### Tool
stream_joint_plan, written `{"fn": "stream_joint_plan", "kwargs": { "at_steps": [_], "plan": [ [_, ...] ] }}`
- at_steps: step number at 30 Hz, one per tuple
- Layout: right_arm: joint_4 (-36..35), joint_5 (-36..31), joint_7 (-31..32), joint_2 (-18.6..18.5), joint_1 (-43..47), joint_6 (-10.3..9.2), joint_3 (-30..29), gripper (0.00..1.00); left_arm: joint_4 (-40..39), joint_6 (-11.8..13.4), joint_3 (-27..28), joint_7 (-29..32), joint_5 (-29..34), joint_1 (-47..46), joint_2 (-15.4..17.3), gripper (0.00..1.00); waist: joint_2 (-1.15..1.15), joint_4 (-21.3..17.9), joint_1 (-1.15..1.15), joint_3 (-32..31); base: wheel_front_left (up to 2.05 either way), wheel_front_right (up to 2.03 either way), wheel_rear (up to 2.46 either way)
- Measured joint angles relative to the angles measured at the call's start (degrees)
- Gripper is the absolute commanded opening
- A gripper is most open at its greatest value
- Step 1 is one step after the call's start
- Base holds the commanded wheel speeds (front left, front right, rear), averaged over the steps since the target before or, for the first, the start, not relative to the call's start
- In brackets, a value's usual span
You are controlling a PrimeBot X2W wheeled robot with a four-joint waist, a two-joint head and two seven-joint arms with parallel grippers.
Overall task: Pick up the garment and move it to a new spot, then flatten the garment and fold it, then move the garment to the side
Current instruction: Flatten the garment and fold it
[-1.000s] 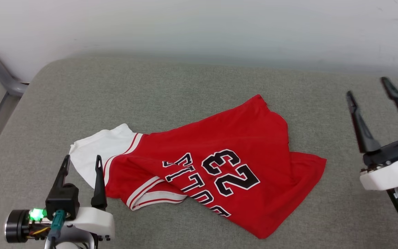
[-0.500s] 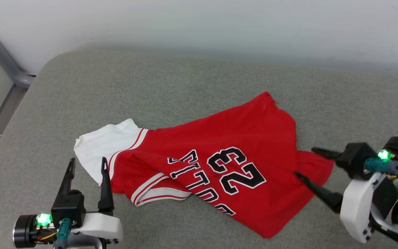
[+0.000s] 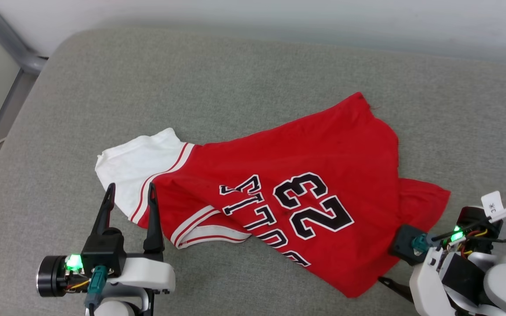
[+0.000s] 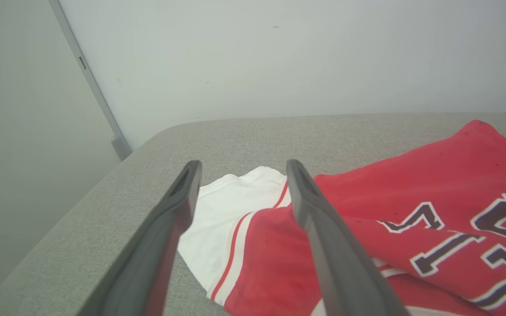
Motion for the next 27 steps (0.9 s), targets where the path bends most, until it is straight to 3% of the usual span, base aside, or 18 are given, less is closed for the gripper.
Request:
{"fn": "stream_joint_plan", "kwargs": {
  "at_steps": [4,12,13,14,15,20,27],
  "plan": [
    [5.0,-0.6,-2.1,1.4,-2.3,-0.01,4.7,1.0,0.2,-1.3,1.2,0.0,1.2,-0.7,-1.4,1.0,0.0,0.9,0.0,1.7,0.0,0.0,0.0],
    [12.8,-0.9,-8.5,4.6,-3.2,0.03,6.7,1.0,0.8,-3.4,3.5,0.0,3.3,-1.3,-3.7,1.0,0.0,0.9,-0.01,3.0,0.0,0.0,0.0],
    [13.2,-1.0,-9.4,4.9,-3.2,0.03,6.8,0.8,0.9,-3.6,3.9,0.0,3.5,-1.3,-3.8,1.0,0.0,0.7,-0.01,3.0,0.0,0.0,0.0],
    [13.7,-1.3,-11.0,5.3,-3.3,0.03,7.0,0.2,0.9,-3.8,4.2,0.0,3.6,-1.3,-3.9,1.0,0.0,0.4,0.0,2.9,0.0,0.0,0.0],
    [14.5,-1.5,-12.2,5.6,-3.4,0.02,7.1,0.0,1.0,-4.0,4.5,0.0,3.9,-1.3,-3.9,1.0,0.0,0.0,0.0,2.8,0.0,0.0,0.0],
    [16.3,-1.8,-18.5,6.7,-3.9,0.02,5.4,0.0,1.5,-4.8,6.1,0.0,4.6,-1.1,-4.2,1.0,0.0,-1.7,0.0,1.1,0.0,0.0,0.0],
    [14.7,-2.2,-24.8,4.9,0.8,0.01,-8.1,0.0,1.5,-5.6,7.9,0.0,5.6,0.9,-4.2,1.0,0.0,-3.9,0.0,-2.5,0.0,0.0,0.0]
  ]
}}
